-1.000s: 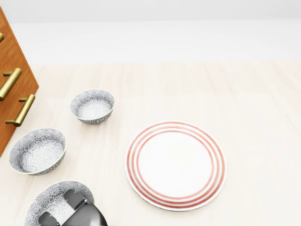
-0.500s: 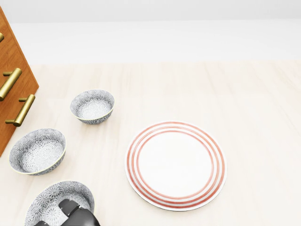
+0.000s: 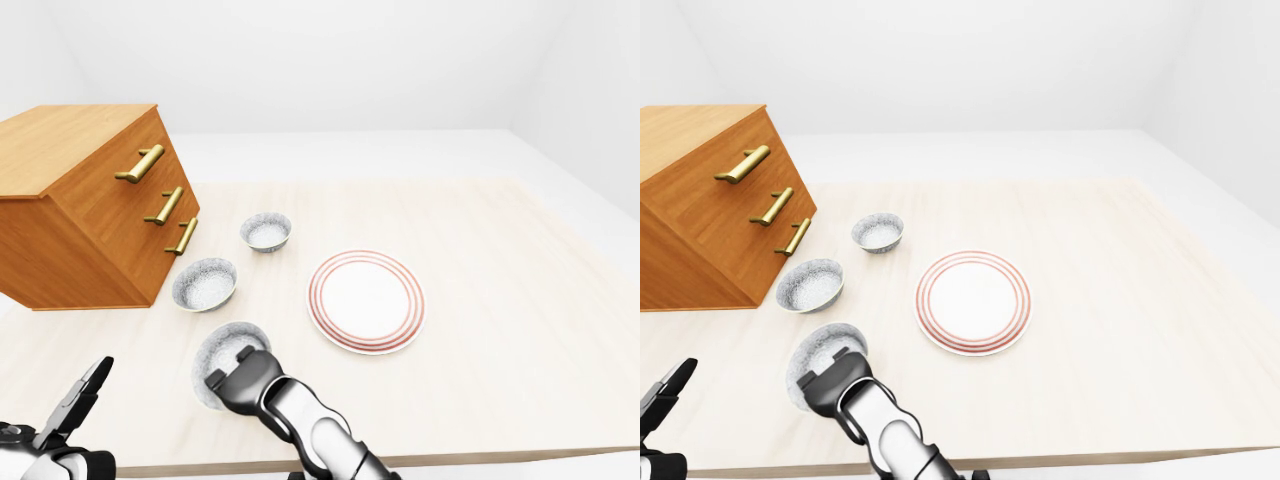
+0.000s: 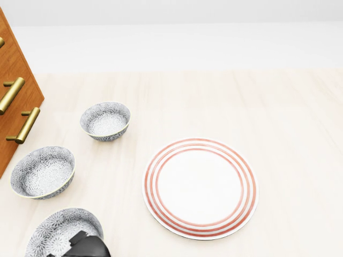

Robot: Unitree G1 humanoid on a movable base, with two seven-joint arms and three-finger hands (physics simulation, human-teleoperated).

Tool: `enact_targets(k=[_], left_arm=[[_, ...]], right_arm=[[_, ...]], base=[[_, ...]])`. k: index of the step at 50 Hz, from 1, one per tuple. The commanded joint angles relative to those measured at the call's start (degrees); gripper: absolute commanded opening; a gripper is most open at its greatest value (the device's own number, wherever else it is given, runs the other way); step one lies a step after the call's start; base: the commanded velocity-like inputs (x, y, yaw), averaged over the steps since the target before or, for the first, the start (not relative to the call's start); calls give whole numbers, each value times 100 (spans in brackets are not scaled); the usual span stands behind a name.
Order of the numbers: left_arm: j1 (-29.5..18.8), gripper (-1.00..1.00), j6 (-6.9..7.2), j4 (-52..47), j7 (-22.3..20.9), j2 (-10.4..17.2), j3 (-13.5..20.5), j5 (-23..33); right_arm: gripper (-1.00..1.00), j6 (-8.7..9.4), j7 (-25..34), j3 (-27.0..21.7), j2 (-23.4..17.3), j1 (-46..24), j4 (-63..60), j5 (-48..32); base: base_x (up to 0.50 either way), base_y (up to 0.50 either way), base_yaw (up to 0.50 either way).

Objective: Put the bowl at the front on the plate.

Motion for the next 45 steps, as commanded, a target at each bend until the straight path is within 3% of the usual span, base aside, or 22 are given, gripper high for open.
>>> enact_targets(k=[1,9,16,23,33,40,45], left_arm=[[-2,100,0,-8,0,-1,3,-1],[-6,100,0,12,0,-3,8,2],[-4,100,0,29,0,-1,-7,3],[18,100,0,-22,0,-7,0,10],[2,100,0,-11,0,-14,15,30],[13,100,0,-22,0,-16,3,51],[-32,100,0,-24,0,18,20,-22]], right_arm=[[-100,-43,-175,-153,0,-45,624,128],[-100,-43,-131,-88,-50,62,406,78],[-100,154,218,108,-162,60,-510,-523],[-100,147,169,35,-165,31,-817,-670],[-100,305,239,-75,-209,-36,-1467,-901],[-100,536,146,-91,-279,37,-1974,-1124],[-100,502,233,-199,-354,-3,-2287,-1109]], base=[[0,0,0],[0,0,0],[0,0,0],[0,0,0],[0,0,0],[0,0,0],[0,0,0]])
